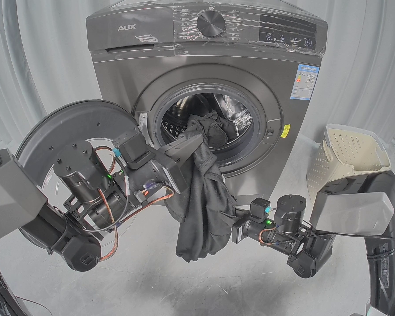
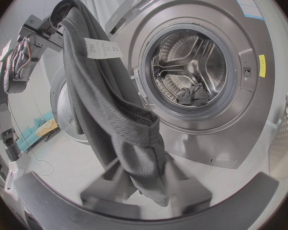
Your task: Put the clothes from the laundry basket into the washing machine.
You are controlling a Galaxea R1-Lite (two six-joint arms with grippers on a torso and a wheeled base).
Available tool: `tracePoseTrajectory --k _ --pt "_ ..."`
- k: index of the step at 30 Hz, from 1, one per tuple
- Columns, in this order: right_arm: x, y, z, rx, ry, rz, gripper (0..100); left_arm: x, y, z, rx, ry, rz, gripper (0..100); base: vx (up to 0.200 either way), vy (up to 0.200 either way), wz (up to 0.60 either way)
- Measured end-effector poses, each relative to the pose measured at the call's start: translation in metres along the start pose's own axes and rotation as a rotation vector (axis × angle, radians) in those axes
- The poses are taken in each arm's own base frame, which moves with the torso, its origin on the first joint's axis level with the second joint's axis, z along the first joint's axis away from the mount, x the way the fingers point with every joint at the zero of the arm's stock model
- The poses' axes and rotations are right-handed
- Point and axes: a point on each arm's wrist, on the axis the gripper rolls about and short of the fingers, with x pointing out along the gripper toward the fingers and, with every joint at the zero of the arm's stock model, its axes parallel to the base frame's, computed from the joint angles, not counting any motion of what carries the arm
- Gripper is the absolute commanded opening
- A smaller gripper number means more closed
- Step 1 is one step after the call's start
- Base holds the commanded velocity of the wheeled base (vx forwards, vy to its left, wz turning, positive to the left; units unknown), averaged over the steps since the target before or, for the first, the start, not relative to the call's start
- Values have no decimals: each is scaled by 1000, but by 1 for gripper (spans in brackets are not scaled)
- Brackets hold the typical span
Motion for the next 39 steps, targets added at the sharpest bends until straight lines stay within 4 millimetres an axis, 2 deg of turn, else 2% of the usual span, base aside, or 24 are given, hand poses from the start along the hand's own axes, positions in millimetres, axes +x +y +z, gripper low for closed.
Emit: tracePoseTrajectory --k 5,9,17,27,34,39 --pt "-2 2 -1 2 7 6 0 -3 1 -3 -5 15 12 0 0 0 0" --pt "-11 2 8 5 1 -6 0 -6 2 -4 -9 27 24 0 0 0 0" --pt "-50 4 58 -4 -96 -58 0 -15 2 3 -10 16 67 0 0 0 0" --pt "-105 8 107 -9 -231 -123 0 -44 -5 19 -6 16 91 0 0 0 0" --pt "-116 12 130 -9 -330 -163 0 -53 -7 21 -6 21 101 0 0 0 0" --pt "-118 14 137 -11 -363 -161 0 -53 -6 22 0 20 105 0 0 0 0"
